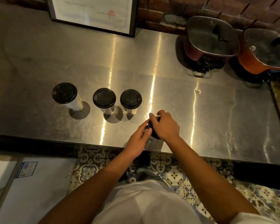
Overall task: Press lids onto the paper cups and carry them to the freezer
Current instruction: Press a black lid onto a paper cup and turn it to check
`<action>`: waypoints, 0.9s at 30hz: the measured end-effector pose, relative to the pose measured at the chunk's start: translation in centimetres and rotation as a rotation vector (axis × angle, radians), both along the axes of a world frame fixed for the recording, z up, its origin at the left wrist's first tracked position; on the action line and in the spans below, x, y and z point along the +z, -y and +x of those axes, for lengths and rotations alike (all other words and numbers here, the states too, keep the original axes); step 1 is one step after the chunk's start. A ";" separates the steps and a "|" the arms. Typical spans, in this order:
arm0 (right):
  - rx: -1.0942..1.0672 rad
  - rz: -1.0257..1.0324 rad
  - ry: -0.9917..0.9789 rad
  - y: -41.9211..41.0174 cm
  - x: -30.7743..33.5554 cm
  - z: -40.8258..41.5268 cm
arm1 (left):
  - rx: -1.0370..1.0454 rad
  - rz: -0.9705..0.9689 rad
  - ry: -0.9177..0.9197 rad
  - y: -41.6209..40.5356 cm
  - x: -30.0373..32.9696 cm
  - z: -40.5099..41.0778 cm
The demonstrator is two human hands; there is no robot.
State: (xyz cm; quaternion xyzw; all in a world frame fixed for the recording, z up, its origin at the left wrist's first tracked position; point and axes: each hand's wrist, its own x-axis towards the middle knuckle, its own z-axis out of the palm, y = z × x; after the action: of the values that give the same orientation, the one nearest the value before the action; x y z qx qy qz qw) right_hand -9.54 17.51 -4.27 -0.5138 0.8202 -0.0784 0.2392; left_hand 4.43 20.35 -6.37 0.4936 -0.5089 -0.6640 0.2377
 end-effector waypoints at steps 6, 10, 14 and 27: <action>0.037 0.107 0.210 -0.5 3.8 -0.7 | -0.042 0.007 0.037 0.6 2.2 0.9; -0.048 -0.060 0.526 -2.2 9.5 -0.9 | -0.029 -0.100 -0.011 1.3 5.5 3.6; -0.140 -0.173 0.919 -4.3 14.3 -1.0 | 0.062 -0.235 0.009 1.8 9.0 6.1; -0.305 -0.501 1.064 -8.2 14.9 0.4 | 0.180 -0.528 0.071 -0.5 16.5 4.4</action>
State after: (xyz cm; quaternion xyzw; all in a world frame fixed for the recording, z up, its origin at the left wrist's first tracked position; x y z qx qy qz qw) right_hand -9.14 25.70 10.65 -0.3216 0.6089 -0.5486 0.4742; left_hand 8.87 20.82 10.10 0.4809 -0.6263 -0.4669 0.3980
